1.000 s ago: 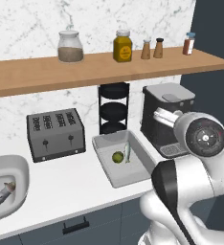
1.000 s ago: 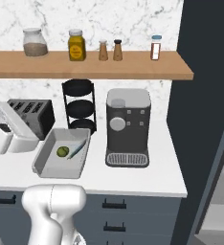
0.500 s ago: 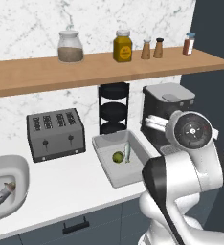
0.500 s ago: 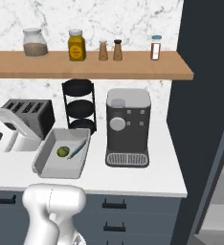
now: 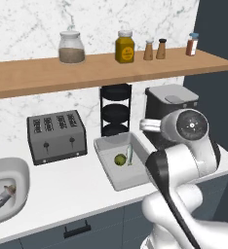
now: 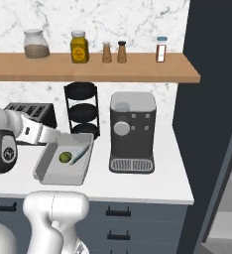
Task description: Place one lime and one fish in each tupperware on the nearby counter, to pack two identical lunches.
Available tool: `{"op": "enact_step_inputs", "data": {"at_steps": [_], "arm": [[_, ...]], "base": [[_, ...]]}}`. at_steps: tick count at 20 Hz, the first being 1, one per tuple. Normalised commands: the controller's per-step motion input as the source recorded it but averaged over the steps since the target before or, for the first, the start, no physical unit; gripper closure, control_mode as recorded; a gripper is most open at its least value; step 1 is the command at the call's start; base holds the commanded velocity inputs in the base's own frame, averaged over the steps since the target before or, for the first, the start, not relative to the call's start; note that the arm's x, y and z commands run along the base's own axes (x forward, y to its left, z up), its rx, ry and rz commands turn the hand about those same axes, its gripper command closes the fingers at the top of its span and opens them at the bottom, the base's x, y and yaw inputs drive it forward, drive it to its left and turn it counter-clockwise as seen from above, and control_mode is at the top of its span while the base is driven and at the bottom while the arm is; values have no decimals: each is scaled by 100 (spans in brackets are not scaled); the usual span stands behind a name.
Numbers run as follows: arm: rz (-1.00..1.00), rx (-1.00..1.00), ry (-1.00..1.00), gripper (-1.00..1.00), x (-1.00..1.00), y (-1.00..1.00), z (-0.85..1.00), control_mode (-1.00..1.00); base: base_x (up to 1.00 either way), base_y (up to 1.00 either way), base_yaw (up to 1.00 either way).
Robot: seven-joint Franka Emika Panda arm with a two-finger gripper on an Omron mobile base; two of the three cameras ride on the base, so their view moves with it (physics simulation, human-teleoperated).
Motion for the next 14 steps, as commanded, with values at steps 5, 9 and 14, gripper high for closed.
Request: {"op": "enact_step_inputs", "data": {"at_steps": [5, 9, 14], "arm": [[78, -4, 20, -100, 76, -19, -100, -100], [54, -4, 3, -100, 96, -41, -100, -100], [27, -38, 25, -100, -47, 93, -25, -100]], "base": [[0, 0, 0], [0, 0, 0], [0, 0, 0]]}}
